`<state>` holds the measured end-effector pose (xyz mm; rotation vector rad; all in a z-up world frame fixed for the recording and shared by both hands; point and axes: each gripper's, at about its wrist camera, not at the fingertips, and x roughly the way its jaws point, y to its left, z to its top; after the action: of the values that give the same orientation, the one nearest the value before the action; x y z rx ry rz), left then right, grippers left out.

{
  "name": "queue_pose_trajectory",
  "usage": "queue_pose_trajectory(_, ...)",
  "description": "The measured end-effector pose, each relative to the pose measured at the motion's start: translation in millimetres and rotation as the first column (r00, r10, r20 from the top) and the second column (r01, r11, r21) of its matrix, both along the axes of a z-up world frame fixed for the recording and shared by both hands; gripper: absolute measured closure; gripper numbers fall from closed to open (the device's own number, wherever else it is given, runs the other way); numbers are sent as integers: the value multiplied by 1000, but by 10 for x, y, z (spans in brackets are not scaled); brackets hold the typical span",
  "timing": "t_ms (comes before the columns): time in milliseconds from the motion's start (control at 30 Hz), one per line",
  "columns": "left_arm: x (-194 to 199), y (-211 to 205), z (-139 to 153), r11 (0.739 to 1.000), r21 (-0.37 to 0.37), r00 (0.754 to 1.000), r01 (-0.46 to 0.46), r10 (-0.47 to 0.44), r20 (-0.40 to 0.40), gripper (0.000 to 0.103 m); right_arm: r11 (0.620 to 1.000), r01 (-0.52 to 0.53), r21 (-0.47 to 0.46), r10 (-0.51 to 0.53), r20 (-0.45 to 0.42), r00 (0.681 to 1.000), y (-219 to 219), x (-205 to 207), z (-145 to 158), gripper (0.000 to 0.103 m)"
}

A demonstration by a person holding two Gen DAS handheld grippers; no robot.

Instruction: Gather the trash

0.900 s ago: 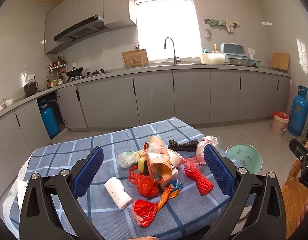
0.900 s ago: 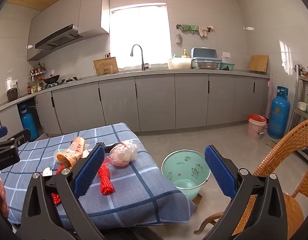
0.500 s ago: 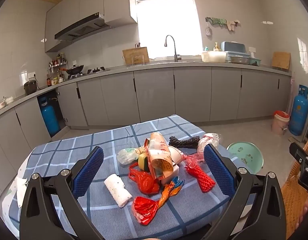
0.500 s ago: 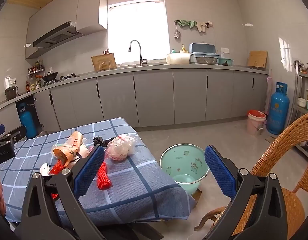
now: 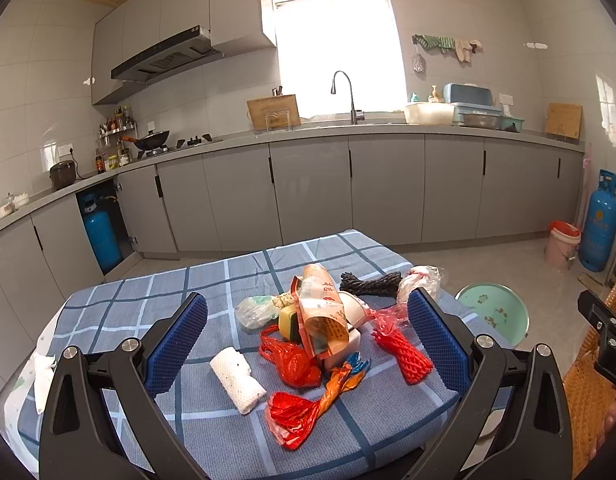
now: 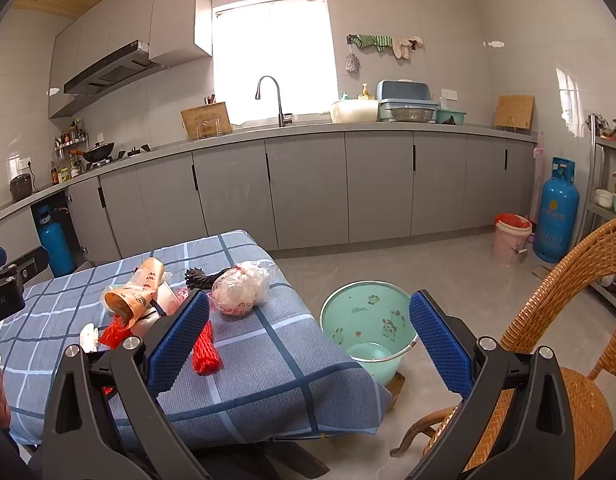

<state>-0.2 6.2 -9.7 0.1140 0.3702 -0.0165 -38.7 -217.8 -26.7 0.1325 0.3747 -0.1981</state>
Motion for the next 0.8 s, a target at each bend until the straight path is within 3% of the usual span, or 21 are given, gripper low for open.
queue_pose_trajectory(800, -4, 26, 41, 1000, 2, 1000, -5, 5, 4, 4, 1000, -1, 2, 1, -3, 1000, 3, 6, -25, 5)
